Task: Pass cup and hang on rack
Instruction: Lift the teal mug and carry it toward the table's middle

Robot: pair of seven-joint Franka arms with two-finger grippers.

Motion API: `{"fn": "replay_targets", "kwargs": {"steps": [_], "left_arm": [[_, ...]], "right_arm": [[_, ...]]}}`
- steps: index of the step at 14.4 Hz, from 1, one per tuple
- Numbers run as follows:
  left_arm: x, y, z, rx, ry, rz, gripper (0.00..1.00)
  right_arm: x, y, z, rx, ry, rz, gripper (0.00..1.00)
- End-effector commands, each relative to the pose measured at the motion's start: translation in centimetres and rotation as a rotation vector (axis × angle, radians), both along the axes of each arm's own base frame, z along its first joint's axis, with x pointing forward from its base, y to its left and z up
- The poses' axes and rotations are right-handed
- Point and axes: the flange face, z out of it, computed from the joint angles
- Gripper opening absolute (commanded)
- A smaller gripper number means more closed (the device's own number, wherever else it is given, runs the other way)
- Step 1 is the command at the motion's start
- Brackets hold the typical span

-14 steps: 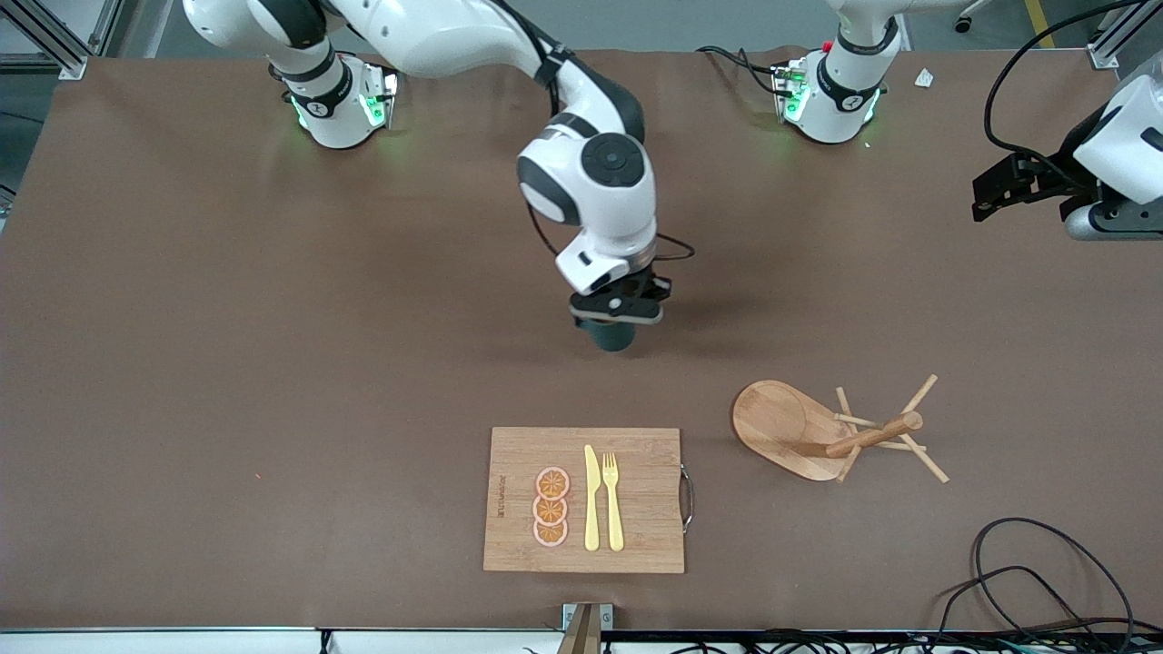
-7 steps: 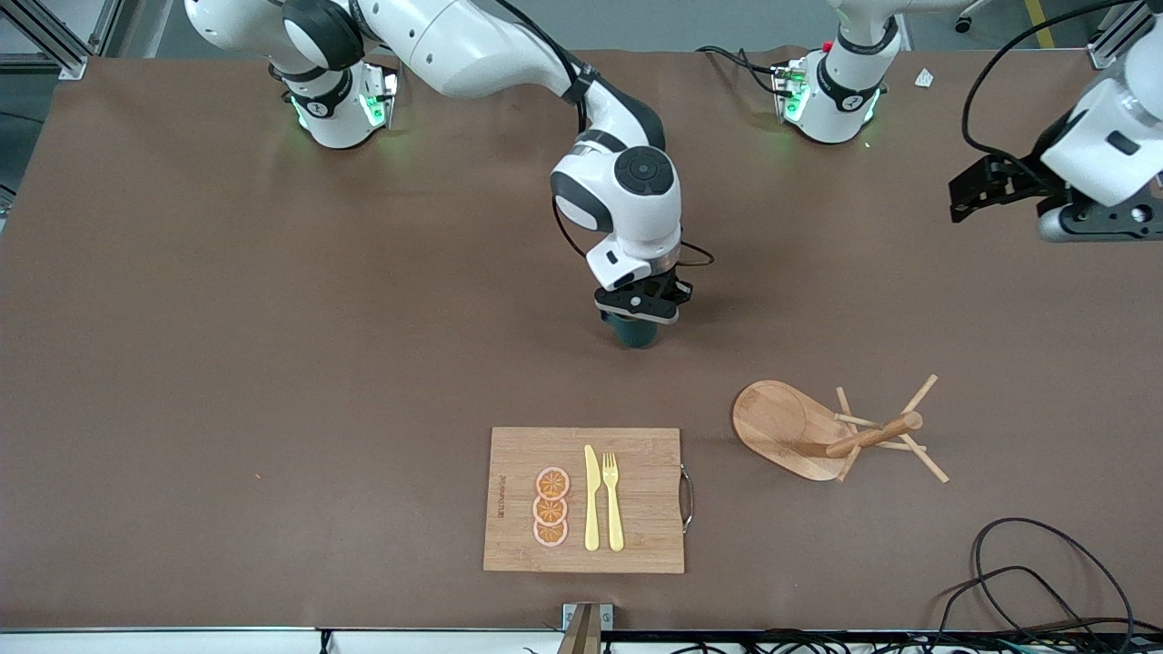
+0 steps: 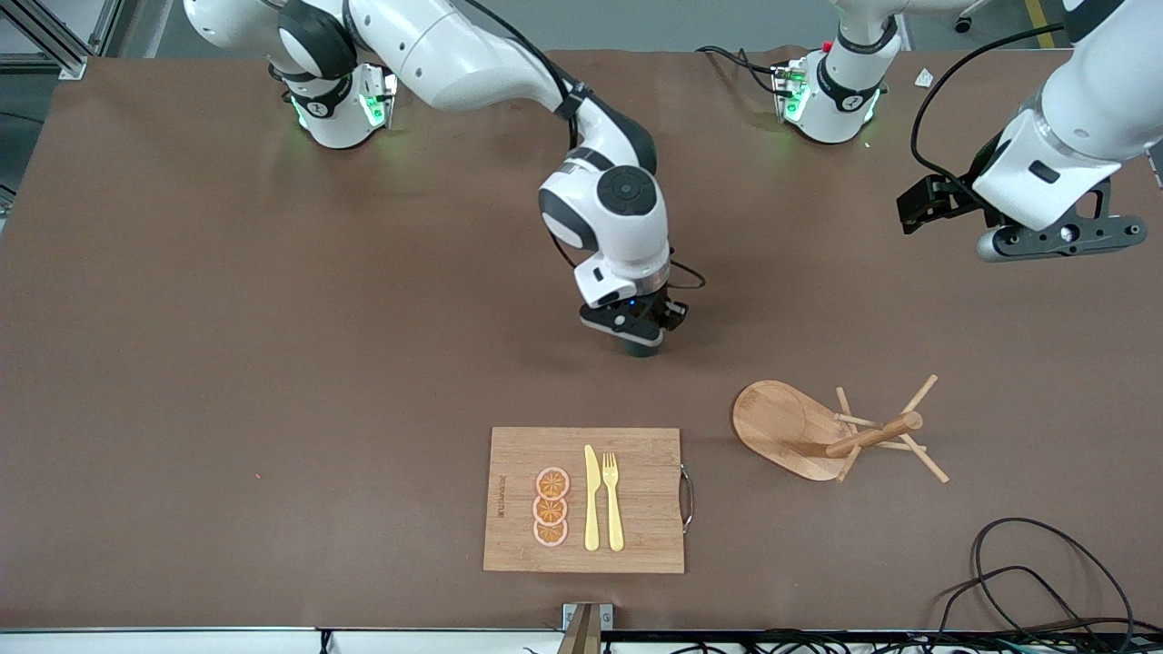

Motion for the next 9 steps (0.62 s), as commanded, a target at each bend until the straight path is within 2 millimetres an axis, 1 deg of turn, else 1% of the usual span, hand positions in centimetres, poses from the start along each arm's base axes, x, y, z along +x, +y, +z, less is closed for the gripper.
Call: {"fn": "replay_targets", "kwargs": {"steps": [1,2,3,4,5,6,7,8,9], "left_arm": [[0.3,-0.9,-0.4,0.002,0.003,-0.006,1.0],[0.5,-1.0,-0.7,0.003,0.009,-0.005,1.0],[0.5,-1.8,-1.2,0.006,0.017,0.003,1.0],[0.3,-4.2,-2.1,0.018,0.027,0.013,1.0],[0.4,-5.9,-3.0,0.029,0.036,0.036,1.0],[0.8,-8.0,-3.9,0.034,0.033,0.054,1.0],[1.5,-10.3,-5.1,0.039,0.039,0.085,1.0],[2.2,-11.7,-5.7,0.041,0.039,0.126,1.0],[2.7,-13.6,-6.8,0.045,0.038,0.163,1.0]], "right_arm": [[3.8,-4.2,4.3,0.028,-0.001,-0.017,1.0],[5.3,-6.1,6.4,0.035,-0.018,0.011,1.0],[6.0,-7.2,8.7,0.031,-0.05,0.059,1.0],[7.1,-8.9,10.4,0.021,-0.074,0.126,1.0],[8.9,-11.9,12.1,0.018,-0.075,0.151,1.0],[10.9,-15.8,13.7,0.011,-0.058,0.15,1.0],[11.8,-18.3,15.4,-0.003,-0.058,0.182,1.0],[13.0,-21.8,17.0,-0.014,-0.053,0.207,1.0],[14.0,-25.1,18.1,-0.02,-0.04,0.224,1.0]]}}
